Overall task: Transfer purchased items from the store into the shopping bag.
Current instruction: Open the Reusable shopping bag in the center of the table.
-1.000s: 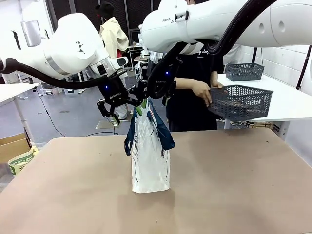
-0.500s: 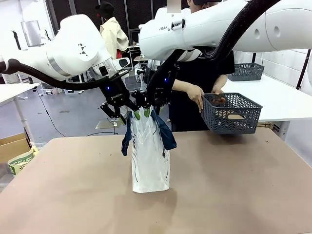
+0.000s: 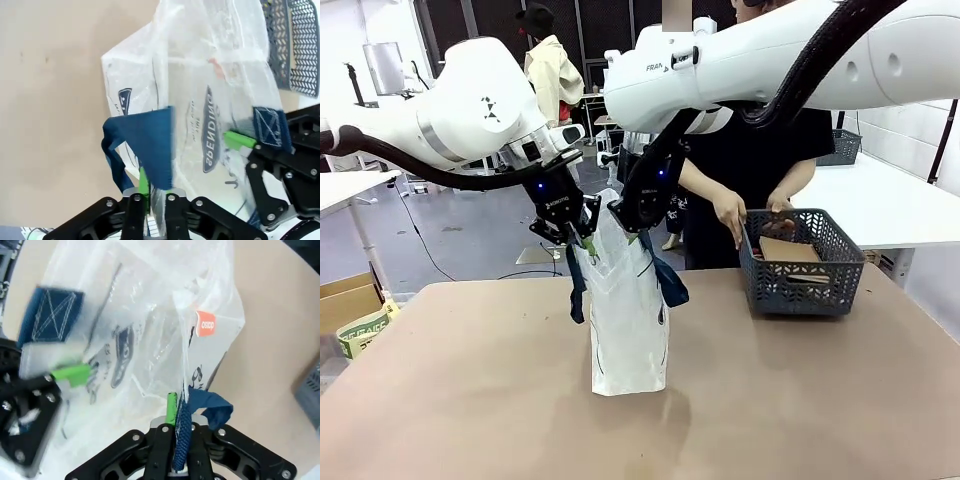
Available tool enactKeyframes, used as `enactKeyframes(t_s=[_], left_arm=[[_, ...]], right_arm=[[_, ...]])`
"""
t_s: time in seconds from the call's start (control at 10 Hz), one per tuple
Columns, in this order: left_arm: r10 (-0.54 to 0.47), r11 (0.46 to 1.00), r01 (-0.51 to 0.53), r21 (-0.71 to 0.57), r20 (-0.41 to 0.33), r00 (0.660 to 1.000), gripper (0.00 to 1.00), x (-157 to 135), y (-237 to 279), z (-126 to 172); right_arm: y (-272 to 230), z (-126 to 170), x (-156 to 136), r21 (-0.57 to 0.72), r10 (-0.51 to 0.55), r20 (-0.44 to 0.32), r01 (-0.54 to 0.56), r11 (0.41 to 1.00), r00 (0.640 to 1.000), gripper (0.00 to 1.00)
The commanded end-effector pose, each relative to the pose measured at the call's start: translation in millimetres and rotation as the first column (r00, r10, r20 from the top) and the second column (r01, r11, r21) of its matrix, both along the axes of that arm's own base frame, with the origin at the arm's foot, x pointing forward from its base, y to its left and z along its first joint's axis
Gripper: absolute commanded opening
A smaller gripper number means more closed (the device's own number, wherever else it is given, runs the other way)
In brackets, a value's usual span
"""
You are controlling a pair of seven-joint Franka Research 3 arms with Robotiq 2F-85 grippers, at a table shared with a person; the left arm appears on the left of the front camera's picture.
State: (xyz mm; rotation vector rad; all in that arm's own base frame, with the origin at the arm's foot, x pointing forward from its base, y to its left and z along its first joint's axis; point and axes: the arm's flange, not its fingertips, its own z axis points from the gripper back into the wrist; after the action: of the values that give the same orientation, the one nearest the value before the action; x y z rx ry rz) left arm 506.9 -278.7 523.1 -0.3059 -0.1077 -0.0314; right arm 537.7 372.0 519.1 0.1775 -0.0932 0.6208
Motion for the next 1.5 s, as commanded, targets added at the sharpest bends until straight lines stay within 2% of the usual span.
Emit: enactKeyframes(t_s=[0.0, 0.2, 0.6, 0.7, 0.9, 1.4], left_arm=[[0.009, 0.999, -0.012, 0.053, 0.058, 0.998, 0.0, -9, 22, 4], [-0.004, 0.996, 0.0, 0.092, 0.04, 0.999, 0.0, -13, 39, 8], [-0.016, 0.988, 0.01, 0.154, 0.042, 0.999, 0.0, -27, 59, 8], [-0.056, 0.982, 0.047, 0.184, 0.044, 0.997, 0.0, -30, 60, 8], [-0.132, 0.954, 0.118, 0.274, 0.033, 0.991, 0.0, -33, 55, 8], [-0.197, 0.908, 0.178, 0.378, 0.011, 0.98, 0.0, -26, 60, 8]], right_arm=[[-23, 1, -24, -0.046, -0.029, 0.055, 0.031, 0.998, 0.998, 0.0], [-43, 3, -33, -0.074, -0.068, 0.084, 0.074, 0.994, 0.994, 0.0], [-77, 7, -54, -0.062, -0.021, 0.159, 0.031, 0.998, 0.987, 0.0], [-83, 8, -60, -0.055, 0.011, 0.168, -0.002, 0.999, 0.986, 0.0], [-91, 11, -62, -0.115, 0.13, 0.23, -0.106, 0.988, 0.964, 0.0], [-95, 4, -60, -0.238, 0.27, 0.193, -0.222, 0.945, 0.943, 0.0]])
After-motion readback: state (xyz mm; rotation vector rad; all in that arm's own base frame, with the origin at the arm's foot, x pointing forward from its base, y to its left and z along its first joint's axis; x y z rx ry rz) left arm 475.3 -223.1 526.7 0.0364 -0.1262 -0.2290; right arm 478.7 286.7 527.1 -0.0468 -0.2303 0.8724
